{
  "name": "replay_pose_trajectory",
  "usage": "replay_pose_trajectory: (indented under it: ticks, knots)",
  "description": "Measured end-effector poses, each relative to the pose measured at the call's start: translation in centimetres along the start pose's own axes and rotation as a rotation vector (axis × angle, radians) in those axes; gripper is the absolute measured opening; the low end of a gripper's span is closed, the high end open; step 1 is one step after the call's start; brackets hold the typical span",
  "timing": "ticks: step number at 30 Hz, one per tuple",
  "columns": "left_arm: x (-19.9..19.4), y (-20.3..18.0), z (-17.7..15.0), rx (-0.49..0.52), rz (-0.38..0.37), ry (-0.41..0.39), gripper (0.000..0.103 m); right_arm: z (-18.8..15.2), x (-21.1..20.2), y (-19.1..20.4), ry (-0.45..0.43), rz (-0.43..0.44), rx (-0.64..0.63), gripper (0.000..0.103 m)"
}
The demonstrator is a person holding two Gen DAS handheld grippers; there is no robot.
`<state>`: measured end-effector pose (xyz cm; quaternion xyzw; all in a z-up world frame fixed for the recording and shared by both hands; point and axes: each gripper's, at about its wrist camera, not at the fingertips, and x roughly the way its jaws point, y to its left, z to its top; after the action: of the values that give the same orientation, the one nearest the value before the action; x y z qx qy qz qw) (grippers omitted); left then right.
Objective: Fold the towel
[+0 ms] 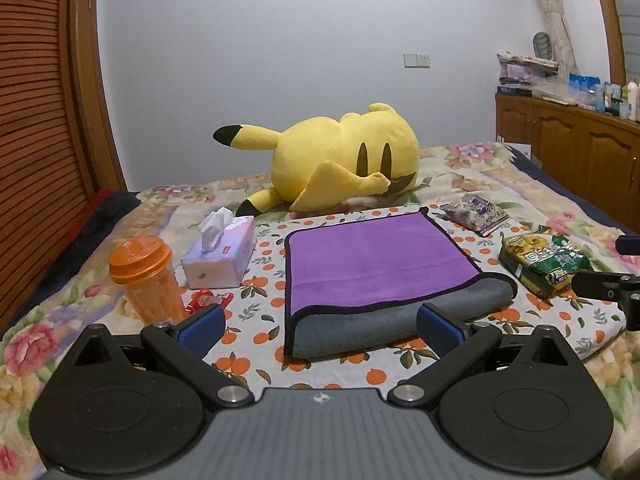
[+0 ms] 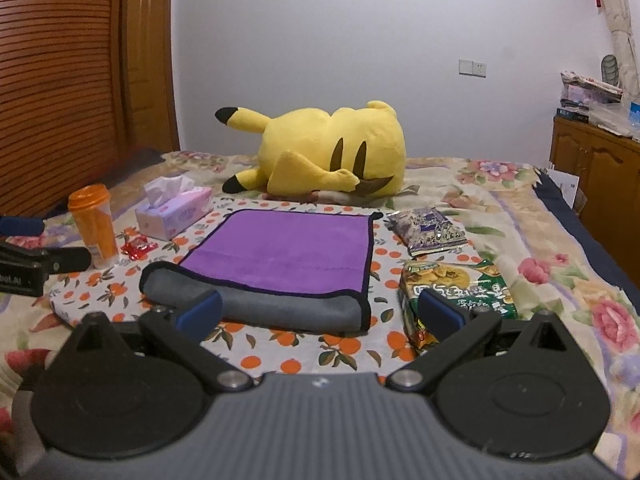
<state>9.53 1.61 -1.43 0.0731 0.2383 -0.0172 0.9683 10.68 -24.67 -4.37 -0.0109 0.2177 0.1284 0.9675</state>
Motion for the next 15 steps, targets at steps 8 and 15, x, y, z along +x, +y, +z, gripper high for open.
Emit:
replay_pose_trajectory:
  ticks: [8, 15]
  knots:
    - [2.3, 0.8, 0.5, 0.009, -0.008, 0.019, 0.103, 0.5, 2.0, -0.2, 0.021, 0.011, -0.006, 0.103]
    - [4.9, 1.8, 0.7, 0.007, -0.012, 0.055, 0.099, 0.9, 3.6, -0.4, 0.032, 0.021, -0.013, 0.103]
